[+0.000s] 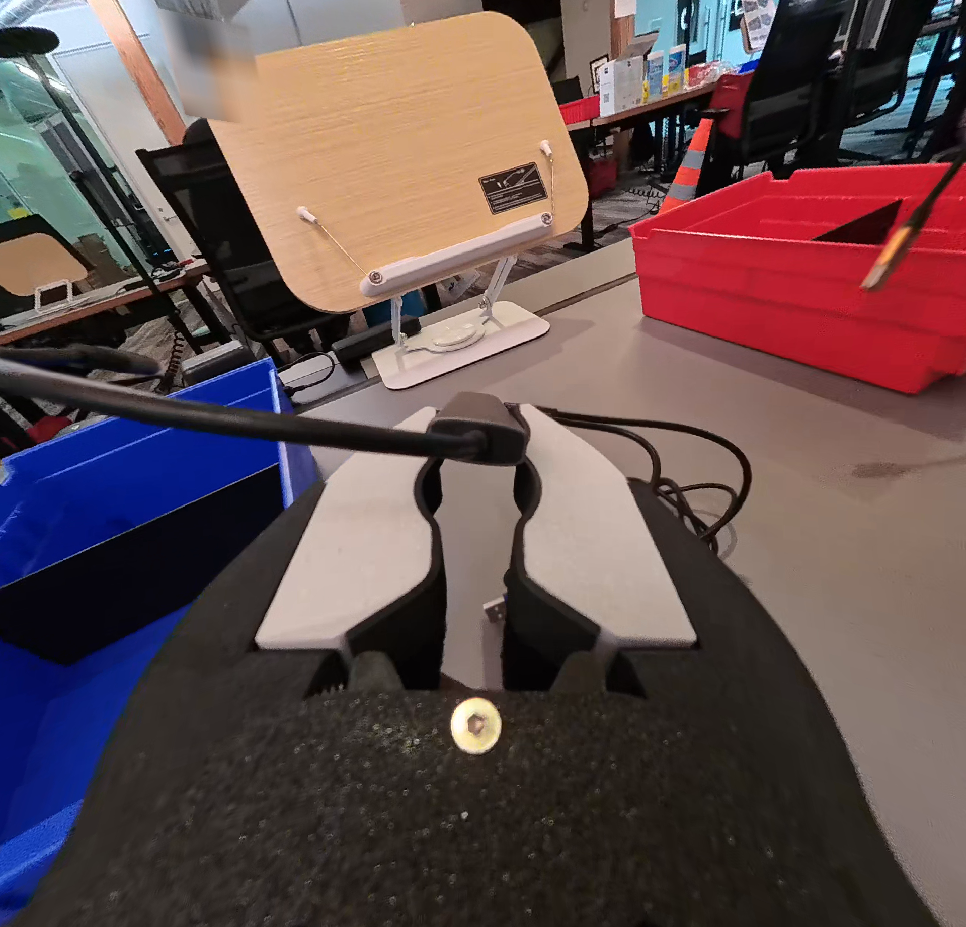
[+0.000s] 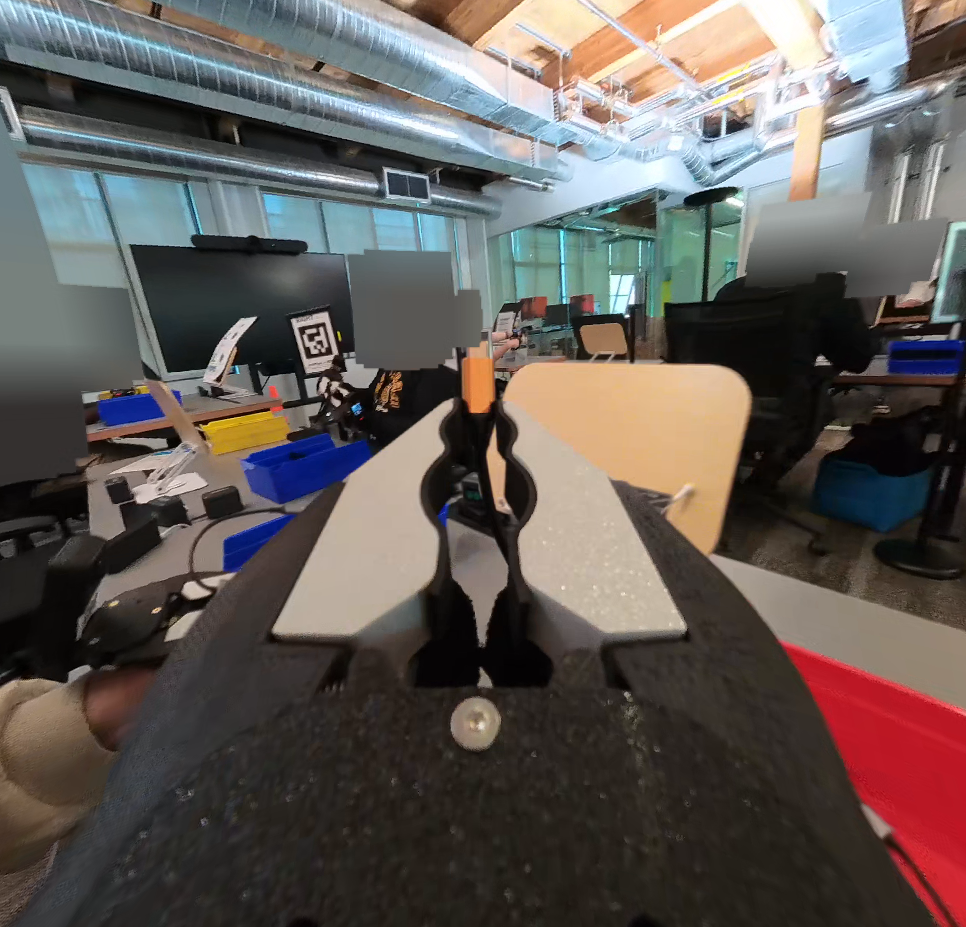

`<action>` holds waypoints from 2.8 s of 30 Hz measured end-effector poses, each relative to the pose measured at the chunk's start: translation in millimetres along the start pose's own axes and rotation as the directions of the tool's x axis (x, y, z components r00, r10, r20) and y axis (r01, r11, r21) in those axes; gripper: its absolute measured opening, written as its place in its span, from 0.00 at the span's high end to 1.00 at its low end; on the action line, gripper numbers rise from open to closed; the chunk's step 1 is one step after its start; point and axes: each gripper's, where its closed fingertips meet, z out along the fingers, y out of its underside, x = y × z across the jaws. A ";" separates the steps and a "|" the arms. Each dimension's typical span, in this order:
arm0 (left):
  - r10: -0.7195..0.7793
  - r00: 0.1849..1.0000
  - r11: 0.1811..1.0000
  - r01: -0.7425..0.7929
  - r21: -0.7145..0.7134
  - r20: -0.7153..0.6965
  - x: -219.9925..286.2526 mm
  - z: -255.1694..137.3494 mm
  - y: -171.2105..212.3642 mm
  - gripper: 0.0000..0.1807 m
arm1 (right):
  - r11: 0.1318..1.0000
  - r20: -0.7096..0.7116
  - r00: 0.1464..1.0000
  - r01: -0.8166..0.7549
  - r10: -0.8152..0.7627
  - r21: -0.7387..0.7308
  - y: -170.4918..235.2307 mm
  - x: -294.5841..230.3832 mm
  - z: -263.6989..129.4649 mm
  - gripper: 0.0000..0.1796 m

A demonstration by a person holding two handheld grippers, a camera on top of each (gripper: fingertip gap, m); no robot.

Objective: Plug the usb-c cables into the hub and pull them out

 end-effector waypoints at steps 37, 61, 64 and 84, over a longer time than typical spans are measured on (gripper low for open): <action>0.003 0.998 1.000 -0.004 -0.024 -0.057 8.7 2.1 8.3 0.87 | 0.986 -0.237 0.964 -0.143 0.121 -0.079 25.3 119.9 -42.8 0.94; 0.021 0.996 0.999 -0.024 -0.026 -0.083 16.7 2.6 7.6 0.87 | 0.965 -0.457 0.884 -0.027 -0.100 -0.263 50.0 162.6 -66.0 0.93; 0.034 0.996 0.999 -0.036 -0.024 -0.082 17.5 2.2 7.0 0.87 | 0.967 -0.423 0.900 -0.009 -0.103 -0.255 39.2 145.5 -52.8 0.94; 0.040 0.995 0.999 -0.043 -0.027 -0.096 20.3 2.9 8.5 0.87 | 0.690 -0.299 0.908 -0.016 -0.293 -0.724 165.8 163.7 -73.5 0.94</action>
